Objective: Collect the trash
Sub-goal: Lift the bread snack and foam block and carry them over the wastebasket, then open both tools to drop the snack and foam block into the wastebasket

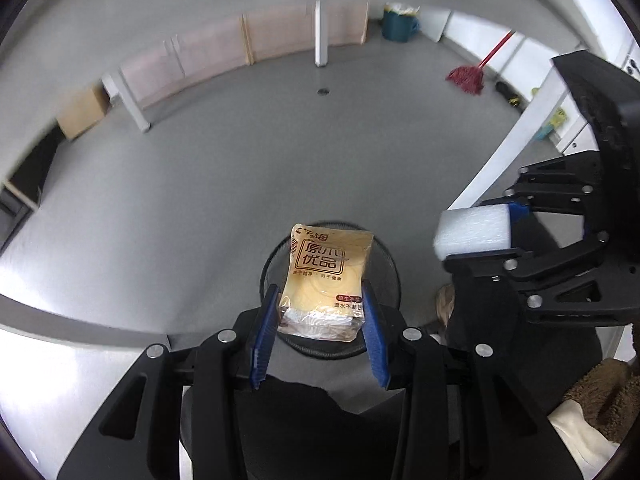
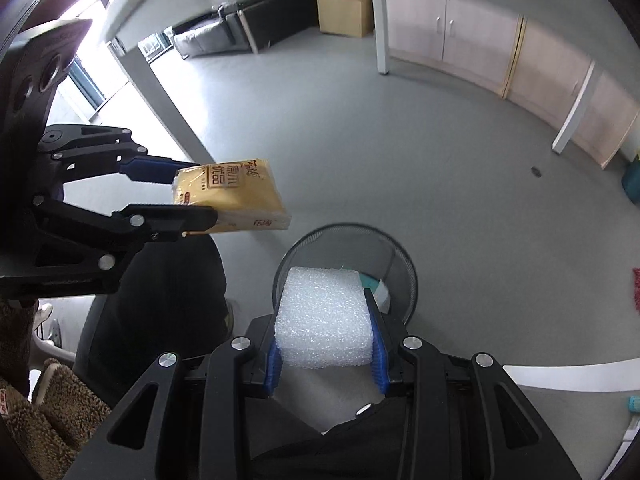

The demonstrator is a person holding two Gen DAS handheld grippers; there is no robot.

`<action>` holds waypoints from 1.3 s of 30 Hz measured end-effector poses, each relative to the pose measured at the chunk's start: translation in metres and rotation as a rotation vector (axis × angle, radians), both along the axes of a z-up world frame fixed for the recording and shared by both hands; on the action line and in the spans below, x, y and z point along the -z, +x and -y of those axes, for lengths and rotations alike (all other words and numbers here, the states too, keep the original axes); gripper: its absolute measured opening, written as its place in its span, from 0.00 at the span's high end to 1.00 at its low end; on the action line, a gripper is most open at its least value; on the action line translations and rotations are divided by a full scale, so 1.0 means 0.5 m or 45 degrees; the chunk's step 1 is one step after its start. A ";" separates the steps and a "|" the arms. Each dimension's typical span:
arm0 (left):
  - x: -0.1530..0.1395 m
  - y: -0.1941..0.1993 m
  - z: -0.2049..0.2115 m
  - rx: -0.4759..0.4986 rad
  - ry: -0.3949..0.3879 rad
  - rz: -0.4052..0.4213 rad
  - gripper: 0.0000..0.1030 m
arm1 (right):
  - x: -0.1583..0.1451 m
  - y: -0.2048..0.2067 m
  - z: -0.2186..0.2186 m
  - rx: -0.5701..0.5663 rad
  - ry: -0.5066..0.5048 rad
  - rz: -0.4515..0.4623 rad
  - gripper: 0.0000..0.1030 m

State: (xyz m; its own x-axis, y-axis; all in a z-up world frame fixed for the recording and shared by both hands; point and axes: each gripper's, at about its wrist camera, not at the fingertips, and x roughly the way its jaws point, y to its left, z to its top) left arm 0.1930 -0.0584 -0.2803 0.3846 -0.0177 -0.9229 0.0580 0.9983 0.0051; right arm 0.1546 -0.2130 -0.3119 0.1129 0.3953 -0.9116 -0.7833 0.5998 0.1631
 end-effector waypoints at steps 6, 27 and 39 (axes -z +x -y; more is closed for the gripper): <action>0.056 0.006 -0.010 0.002 -0.028 -0.075 0.61 | 0.053 0.011 -0.017 -0.025 -0.054 -0.068 0.63; 0.108 0.001 -0.048 -0.028 -0.119 -0.132 0.59 | 0.097 0.051 -0.008 0.020 -0.075 -0.109 0.61; 0.075 -0.007 -0.063 -0.060 -0.147 -0.043 0.07 | 0.061 0.044 0.003 0.030 -0.106 -0.018 0.03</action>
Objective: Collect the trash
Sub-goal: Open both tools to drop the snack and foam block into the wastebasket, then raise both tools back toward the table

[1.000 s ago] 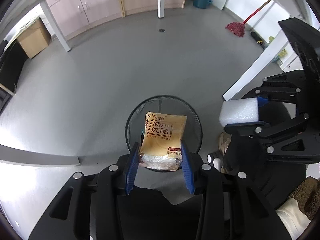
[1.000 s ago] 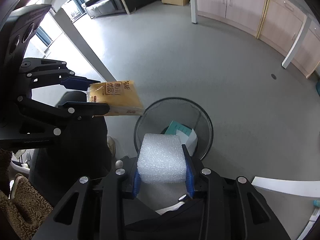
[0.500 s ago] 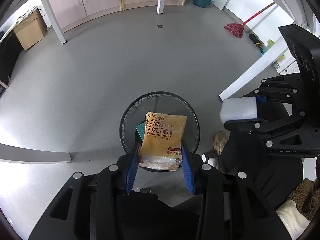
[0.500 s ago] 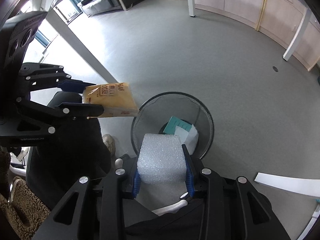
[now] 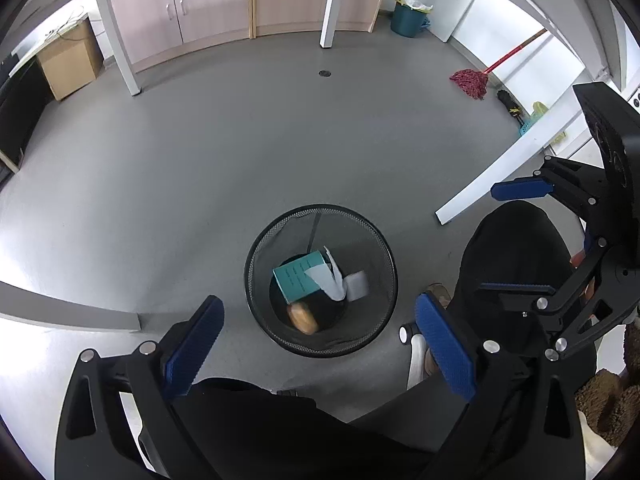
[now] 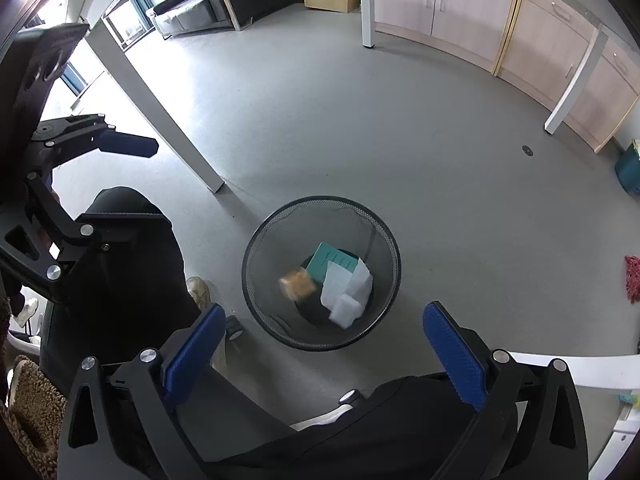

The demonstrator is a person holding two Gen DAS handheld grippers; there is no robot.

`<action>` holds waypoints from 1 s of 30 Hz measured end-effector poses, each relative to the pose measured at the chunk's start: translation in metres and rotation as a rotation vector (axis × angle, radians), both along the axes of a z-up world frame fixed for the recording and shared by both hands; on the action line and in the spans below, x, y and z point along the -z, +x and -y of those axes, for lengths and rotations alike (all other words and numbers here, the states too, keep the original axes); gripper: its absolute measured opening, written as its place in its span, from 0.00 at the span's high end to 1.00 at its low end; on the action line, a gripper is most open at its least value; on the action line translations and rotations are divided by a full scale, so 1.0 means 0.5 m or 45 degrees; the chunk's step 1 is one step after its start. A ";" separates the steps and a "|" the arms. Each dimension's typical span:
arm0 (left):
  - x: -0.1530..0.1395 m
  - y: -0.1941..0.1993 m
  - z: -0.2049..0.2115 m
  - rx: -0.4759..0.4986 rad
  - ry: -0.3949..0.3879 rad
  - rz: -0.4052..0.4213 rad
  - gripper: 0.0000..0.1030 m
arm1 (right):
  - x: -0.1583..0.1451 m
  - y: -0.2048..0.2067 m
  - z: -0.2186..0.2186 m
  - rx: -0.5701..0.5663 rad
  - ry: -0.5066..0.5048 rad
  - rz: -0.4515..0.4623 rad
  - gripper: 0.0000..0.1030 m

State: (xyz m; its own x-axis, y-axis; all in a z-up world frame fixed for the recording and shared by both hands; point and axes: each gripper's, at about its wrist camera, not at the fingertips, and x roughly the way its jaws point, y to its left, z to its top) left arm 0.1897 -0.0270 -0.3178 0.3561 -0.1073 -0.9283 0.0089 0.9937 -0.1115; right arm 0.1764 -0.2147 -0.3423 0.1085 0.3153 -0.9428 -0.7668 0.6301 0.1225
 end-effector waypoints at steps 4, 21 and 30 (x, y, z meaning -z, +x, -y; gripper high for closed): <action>-0.004 -0.003 0.000 0.005 0.003 0.011 0.07 | -0.017 -0.008 0.004 -0.009 0.024 0.022 0.03; -0.128 -0.055 0.004 0.027 0.025 0.216 0.06 | -0.128 -0.044 0.028 0.003 0.126 0.128 0.03; -0.190 -0.080 0.013 0.036 0.062 0.293 0.06 | -0.200 -0.069 0.036 -0.015 0.185 0.213 0.03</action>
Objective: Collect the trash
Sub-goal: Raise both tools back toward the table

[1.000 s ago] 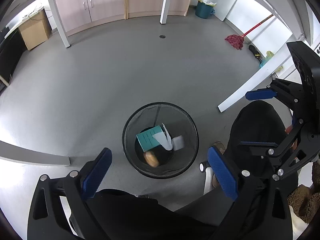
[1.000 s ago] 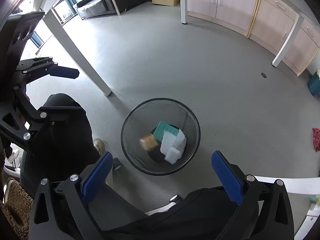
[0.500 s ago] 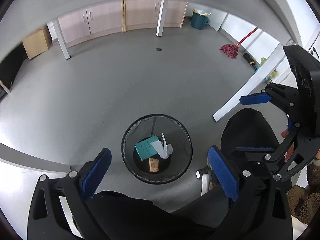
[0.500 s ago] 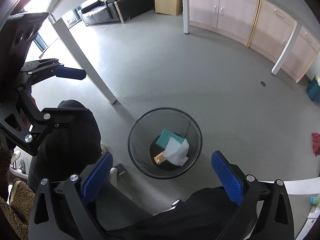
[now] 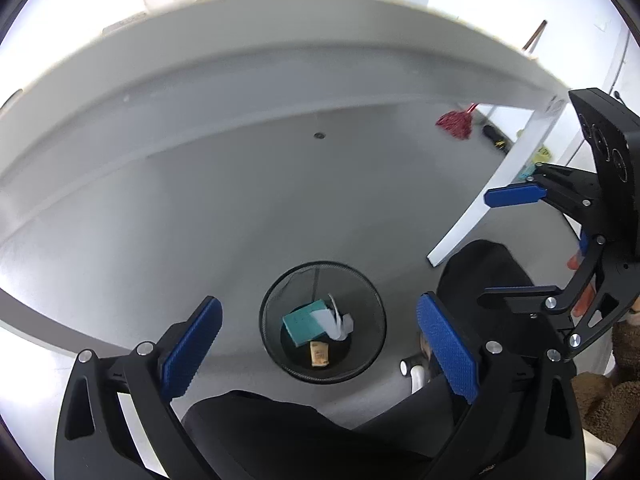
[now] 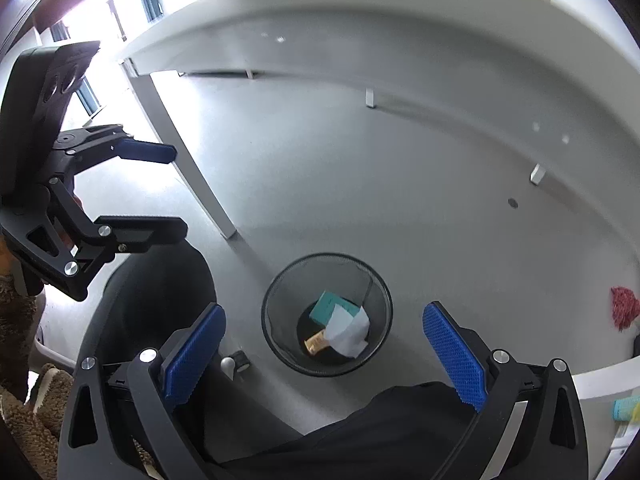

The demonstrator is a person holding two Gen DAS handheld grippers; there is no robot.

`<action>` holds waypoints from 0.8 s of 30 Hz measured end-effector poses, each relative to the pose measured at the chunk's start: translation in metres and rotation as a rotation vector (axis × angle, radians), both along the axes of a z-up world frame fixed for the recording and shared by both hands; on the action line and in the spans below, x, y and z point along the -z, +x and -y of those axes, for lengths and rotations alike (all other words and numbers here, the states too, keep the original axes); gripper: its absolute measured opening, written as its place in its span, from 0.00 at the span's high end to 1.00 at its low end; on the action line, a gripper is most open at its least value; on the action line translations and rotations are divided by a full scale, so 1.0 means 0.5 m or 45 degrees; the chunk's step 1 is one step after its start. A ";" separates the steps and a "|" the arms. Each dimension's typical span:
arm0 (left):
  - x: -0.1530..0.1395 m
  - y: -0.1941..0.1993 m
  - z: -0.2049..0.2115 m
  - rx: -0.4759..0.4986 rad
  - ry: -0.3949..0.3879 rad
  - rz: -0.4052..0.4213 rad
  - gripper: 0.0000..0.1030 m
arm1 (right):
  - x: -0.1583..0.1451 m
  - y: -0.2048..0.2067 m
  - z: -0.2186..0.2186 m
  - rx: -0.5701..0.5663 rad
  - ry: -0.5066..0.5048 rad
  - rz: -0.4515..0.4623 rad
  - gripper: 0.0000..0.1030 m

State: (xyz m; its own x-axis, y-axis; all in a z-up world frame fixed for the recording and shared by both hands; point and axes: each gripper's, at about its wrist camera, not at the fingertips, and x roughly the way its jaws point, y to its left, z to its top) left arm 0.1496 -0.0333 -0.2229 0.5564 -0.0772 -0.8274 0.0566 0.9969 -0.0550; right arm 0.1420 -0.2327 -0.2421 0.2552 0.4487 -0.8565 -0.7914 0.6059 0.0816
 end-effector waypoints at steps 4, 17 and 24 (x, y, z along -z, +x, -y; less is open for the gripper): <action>-0.041 -0.016 0.005 0.012 -0.004 0.058 0.06 | -0.034 -0.015 0.002 0.001 0.018 0.060 0.03; -0.148 -0.049 0.004 0.032 -0.057 0.267 0.05 | -0.152 -0.045 0.039 -0.047 0.175 0.195 0.03; -0.208 -0.042 0.010 0.053 -0.052 0.451 0.05 | -0.211 -0.036 0.060 -0.023 0.237 0.267 0.03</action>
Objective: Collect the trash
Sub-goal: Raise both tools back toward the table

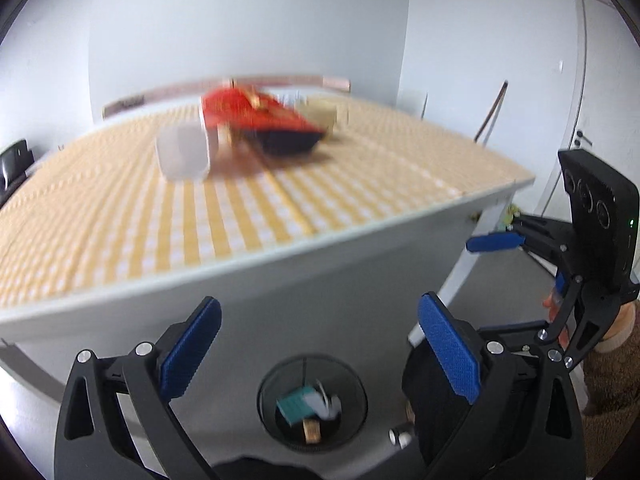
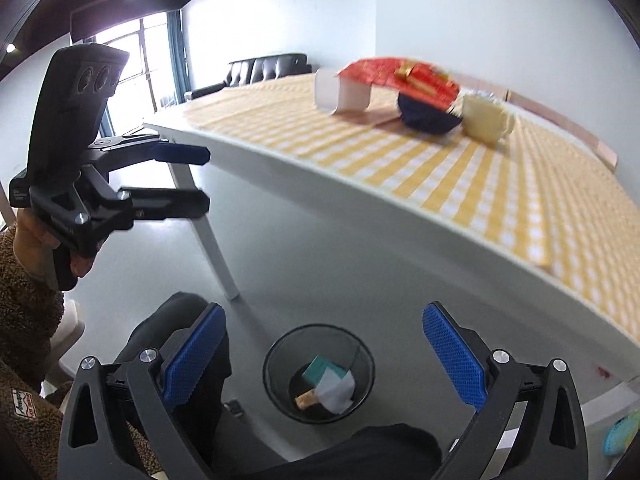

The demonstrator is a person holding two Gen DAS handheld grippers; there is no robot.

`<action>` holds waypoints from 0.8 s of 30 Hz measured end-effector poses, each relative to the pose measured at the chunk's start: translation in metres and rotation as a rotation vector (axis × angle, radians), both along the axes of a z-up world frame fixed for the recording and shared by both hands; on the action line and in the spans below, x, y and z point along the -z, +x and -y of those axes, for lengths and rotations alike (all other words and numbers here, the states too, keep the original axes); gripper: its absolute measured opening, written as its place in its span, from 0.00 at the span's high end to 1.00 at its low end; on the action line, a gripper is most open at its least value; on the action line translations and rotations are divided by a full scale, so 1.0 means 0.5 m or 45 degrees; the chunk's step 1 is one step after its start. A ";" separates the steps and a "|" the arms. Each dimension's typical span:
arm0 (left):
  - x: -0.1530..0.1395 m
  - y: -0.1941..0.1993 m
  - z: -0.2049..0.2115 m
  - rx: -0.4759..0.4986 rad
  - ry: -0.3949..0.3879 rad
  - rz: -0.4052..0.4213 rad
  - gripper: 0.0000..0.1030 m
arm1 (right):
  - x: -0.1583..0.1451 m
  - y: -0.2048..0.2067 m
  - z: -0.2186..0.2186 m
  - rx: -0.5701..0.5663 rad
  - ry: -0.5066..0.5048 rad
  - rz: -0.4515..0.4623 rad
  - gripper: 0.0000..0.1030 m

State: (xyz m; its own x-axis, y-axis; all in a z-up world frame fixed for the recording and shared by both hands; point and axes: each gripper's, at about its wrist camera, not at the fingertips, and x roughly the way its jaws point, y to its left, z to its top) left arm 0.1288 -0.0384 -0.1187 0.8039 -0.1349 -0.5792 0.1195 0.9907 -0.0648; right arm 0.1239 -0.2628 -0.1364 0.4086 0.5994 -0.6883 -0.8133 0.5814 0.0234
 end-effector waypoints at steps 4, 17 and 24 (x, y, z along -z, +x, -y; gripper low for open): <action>-0.024 0.014 -0.021 -0.018 -0.057 0.102 0.05 | -0.033 0.019 0.008 0.028 0.060 0.048 0.03; -0.045 0.169 -0.073 -0.103 -0.058 0.145 0.06 | -0.110 0.140 -0.046 0.068 0.010 0.138 0.03; -0.057 0.249 -0.118 -0.133 -0.021 0.042 0.05 | -0.141 0.223 -0.094 0.054 -0.069 0.203 0.03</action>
